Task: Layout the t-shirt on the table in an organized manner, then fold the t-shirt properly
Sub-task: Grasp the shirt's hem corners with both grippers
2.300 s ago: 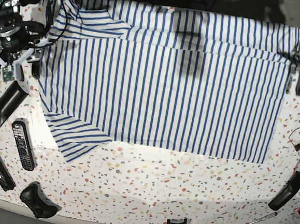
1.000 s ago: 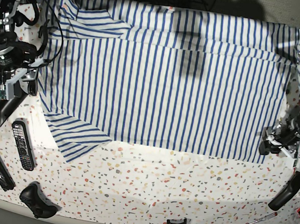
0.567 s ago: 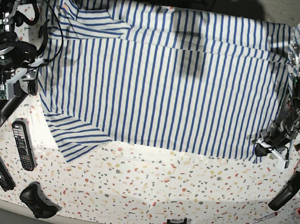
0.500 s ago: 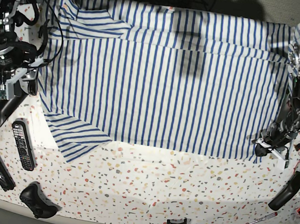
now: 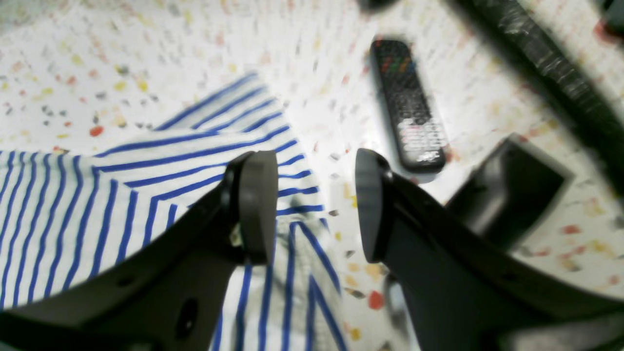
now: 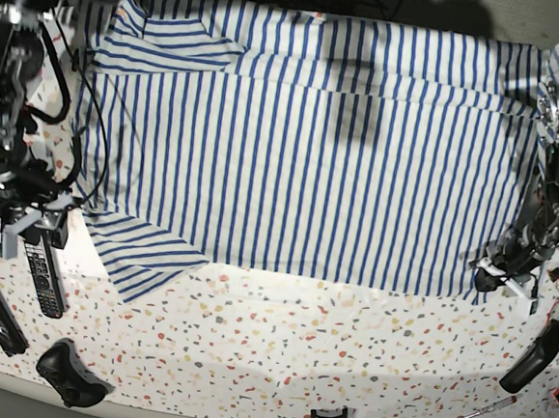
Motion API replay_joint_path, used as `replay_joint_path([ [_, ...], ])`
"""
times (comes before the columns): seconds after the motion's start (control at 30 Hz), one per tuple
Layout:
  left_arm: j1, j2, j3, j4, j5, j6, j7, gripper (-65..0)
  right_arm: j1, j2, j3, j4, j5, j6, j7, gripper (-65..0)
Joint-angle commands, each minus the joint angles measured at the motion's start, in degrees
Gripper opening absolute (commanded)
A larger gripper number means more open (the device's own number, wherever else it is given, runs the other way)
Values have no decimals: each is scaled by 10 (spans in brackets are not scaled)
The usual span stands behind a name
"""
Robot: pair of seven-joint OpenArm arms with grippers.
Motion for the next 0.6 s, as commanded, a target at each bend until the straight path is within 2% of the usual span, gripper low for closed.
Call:
replay_joint_path([
  [0.0,-14,-9,-1,7,-1,0,0,-650,38,11,-11,-14,5,3,-9,-394],
  [0.1,-14,-9,-1,7,-1,0,4,-650,116,11,-53,-91,3,3,-71,-394],
  [0.27,-14,-9,-1,7,-1,0,12,-650,212,11,-106,-229,-8,31,-73,-394],
  [0.4,-14,-9,-1,7,-2,0,12,-650,283,11,-136,-337,-58,31,-73,-394],
  [0.47,-14,-9,-1,7,-2,1,12,-650,312,12,-138,-385,-61,35,-72,-393],
  [0.57,-14,-9,-1,7,-2,1,12,-650,343,17,-138,-452,-48,59,-57,-393],
])
